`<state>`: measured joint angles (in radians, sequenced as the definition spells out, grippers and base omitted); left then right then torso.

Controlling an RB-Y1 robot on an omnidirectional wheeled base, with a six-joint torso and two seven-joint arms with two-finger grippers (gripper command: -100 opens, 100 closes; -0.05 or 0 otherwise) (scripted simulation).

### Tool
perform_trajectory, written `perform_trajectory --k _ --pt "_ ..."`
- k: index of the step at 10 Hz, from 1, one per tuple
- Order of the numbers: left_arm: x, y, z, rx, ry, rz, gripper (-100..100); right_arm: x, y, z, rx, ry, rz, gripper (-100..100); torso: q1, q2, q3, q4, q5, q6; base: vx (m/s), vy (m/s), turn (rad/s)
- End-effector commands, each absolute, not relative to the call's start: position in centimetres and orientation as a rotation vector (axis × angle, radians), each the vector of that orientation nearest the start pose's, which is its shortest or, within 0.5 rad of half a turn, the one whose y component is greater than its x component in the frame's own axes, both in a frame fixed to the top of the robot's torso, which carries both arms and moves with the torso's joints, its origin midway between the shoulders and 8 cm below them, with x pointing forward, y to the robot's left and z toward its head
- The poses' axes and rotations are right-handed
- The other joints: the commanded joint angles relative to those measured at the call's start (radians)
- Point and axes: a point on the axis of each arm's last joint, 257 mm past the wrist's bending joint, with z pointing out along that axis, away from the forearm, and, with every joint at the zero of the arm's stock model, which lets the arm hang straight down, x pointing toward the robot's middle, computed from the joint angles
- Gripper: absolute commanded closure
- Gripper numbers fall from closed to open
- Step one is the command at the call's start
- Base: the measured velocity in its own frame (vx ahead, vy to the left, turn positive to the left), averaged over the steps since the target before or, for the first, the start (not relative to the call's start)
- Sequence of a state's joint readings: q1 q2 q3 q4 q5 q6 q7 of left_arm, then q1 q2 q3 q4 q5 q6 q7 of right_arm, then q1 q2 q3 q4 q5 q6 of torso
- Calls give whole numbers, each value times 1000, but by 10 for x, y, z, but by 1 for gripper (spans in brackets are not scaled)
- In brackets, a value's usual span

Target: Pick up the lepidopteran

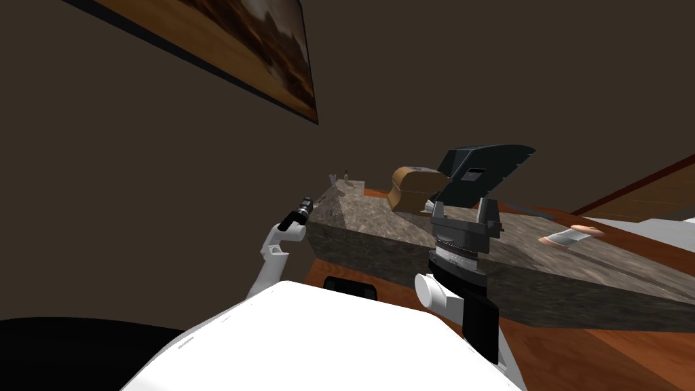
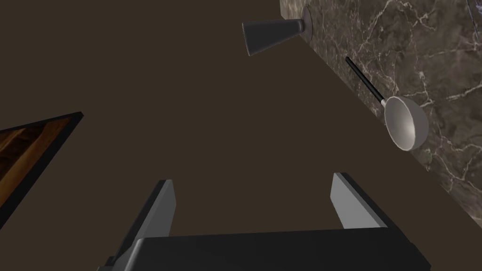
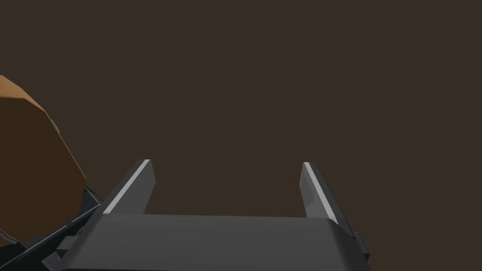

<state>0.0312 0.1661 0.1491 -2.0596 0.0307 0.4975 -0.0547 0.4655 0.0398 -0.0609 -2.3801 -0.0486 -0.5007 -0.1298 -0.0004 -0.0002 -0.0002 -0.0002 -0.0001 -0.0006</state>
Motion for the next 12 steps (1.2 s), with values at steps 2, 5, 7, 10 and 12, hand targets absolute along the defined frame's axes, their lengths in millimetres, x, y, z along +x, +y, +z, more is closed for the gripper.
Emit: perform_trajectory --k 2,5,7,10,12 --pt "524 330 -120 -1197 1258 -918 -100 317 -299 79 636 422 1434 0 0 0 0 0 0 0 2 -2 -43" --pt "530 328 -136 -1247 1309 -884 -100 317 -299 79 636 422 1434 0 0 0 0 0 0 0 3 -1 -48" --pt "528 329 -145 -1273 1331 -866 -100 317 -299 79 636 422 1434 0 0 0 0 0 0 0 3 1 -26" --pt "532 327 -159 -1318 1381 -830 -100 317 -299 79 636 422 1434 0 1 0 0 0 0 0 4 0 -44" --pt "535 324 -174 -1360 1431 -792 -100 317 -299 79 635 422 1434 0 1 0 0 0 0 0 9 3 -70"
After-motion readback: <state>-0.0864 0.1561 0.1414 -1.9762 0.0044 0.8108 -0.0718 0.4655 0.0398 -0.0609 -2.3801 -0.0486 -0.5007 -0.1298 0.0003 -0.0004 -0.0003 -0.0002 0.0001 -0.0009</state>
